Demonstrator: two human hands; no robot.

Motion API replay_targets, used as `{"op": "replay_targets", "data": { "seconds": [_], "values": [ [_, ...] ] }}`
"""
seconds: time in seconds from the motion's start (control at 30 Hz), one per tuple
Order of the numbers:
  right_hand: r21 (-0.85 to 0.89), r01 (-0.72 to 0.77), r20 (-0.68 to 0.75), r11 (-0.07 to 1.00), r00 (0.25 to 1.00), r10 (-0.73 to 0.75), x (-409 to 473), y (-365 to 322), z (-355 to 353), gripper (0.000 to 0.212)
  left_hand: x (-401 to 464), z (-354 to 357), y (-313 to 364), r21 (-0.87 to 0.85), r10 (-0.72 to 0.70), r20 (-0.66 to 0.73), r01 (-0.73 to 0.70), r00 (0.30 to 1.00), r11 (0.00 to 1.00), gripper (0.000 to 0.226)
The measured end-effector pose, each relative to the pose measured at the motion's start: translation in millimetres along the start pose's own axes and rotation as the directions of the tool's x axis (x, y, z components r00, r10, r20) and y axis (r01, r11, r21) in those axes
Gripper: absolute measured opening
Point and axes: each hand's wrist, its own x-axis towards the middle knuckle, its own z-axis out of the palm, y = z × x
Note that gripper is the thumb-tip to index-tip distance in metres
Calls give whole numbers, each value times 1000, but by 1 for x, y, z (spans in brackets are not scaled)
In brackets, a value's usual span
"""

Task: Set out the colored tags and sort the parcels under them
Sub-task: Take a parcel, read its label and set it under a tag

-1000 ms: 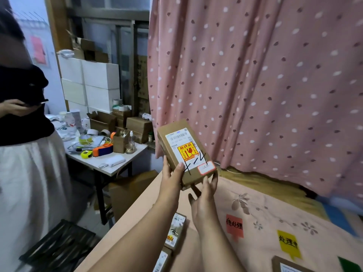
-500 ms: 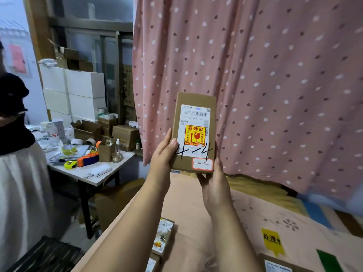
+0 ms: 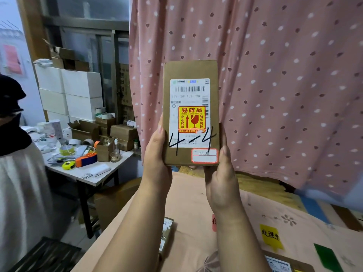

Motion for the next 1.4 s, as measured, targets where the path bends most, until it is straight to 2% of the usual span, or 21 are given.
{"op": "replay_targets", "data": {
  "seconds": [0.13,0.27,0.37,0.43,0.5,0.53,0.63,0.7,0.83,1.07,1.13,1.27,1.4],
  "values": [
    [-40,-54,-41,998,998,52,-5,3,-6,33,-3,3,0,17,0,14,0,1000,1000,38],
    [-61,-77,-74,995,995,73,-8,-5,-13,35,-2,10,-7,36,-12,21,12,1000,999,47],
    [-14,-77,-96,997,993,75,-7,-10,-30,49,0,22,-16,51,-62,23,61,998,997,53],
    [-38,-24,-115,999,993,19,-6,-14,-40,63,2,36,-24,68,-81,56,78,995,995,48],
    [-54,-54,-127,997,991,47,-9,-18,-56,81,2,54,-35,70,-94,96,88,991,994,41],
    [-60,-63,-135,996,989,54,-10,-21,-67,82,1,63,-42,67,-110,100,104,989,992,41],
    [-67,-81,-185,994,980,68,-12,-26,-100,53,-5,88,-64,61,-191,110,185,975,981,56],
    [-89,-112,-200,990,975,92,-17,-27,-126,61,-12,106,-79,69,-251,99,245,963,967,63],
    [-122,-172,-219,977,965,143,-33,-34,-168,73,-25,136,-109,127,-354,57,345,934,930,50],
    [-203,-223,-252,954,953,169,-46,-54,-220,69,-43,184,-123,105,-472,21,468,881,878,43],
    [-208,-229,-280,951,945,166,-51,-61,-228,64,-46,192,-125,114,-475,48,468,879,877,46],
    [-205,-263,-341,943,922,183,-60,-70,-241,78,-52,207,-124,118,-463,144,449,875,886,45],
    [-203,-243,-393,949,907,148,-74,-82,-242,65,-58,217,-125,132,-470,214,451,856,883,46]
  ]
}}
